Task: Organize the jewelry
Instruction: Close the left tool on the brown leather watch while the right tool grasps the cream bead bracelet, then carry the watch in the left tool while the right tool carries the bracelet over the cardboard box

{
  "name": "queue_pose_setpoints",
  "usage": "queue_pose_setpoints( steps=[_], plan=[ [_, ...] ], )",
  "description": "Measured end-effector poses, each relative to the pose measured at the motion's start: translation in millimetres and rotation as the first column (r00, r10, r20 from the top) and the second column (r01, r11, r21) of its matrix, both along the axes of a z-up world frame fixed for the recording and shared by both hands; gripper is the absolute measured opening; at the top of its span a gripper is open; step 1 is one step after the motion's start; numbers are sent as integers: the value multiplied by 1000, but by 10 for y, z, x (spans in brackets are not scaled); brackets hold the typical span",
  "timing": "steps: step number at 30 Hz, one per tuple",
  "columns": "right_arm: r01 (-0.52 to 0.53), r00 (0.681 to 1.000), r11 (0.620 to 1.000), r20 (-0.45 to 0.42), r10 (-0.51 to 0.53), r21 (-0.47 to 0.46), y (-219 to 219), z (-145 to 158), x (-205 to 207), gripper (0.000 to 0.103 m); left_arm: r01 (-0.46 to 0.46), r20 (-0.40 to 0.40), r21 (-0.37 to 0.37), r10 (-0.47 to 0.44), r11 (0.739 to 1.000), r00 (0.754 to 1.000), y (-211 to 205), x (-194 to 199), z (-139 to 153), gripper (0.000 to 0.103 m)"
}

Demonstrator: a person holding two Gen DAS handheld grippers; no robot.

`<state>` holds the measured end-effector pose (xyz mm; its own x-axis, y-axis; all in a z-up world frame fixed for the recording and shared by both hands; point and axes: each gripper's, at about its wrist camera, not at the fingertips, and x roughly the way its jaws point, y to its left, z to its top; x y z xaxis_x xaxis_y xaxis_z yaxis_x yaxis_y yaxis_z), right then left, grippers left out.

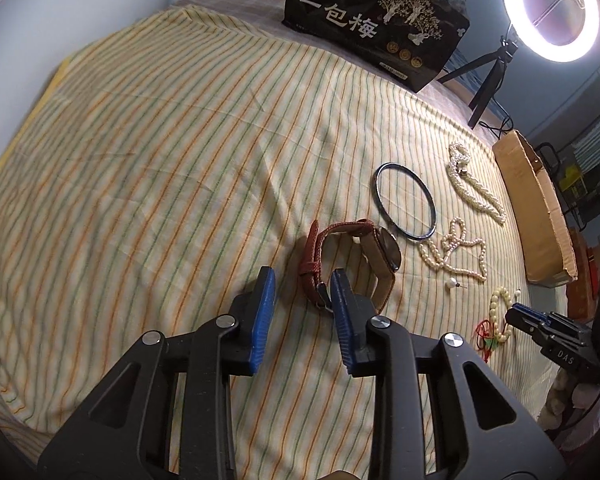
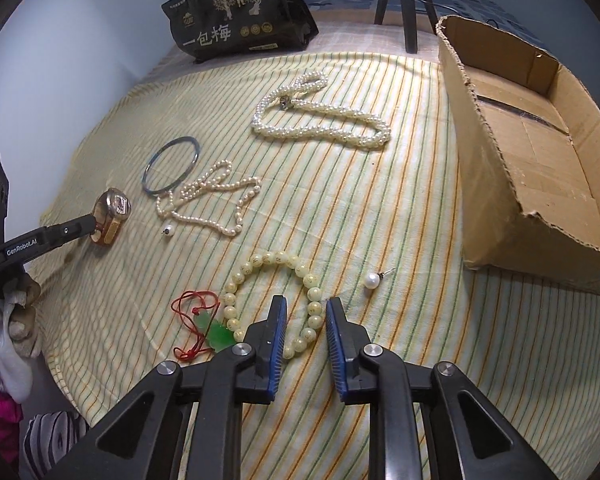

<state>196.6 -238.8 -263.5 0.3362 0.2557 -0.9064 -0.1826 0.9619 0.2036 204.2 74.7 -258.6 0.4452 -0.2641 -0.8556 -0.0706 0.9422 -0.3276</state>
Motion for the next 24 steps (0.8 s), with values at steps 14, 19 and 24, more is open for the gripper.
queue_pose_setpoints(
  steps=[14,19,24],
  plan=[
    [-85,996,984,5,87,-155,229,-29,102,5,18,-8,58,-17,998,1000,-100,138,-91,10],
    [-77,996,987,37,83,-142,217,58,30,5,17,2,60,-18,998,1000,-85,117,-68,8],
    [-66,994,987,82,78,-144,176,220,-83,5,21,11,59,-21,998,1000,-97,21,-26,8]
  ],
)
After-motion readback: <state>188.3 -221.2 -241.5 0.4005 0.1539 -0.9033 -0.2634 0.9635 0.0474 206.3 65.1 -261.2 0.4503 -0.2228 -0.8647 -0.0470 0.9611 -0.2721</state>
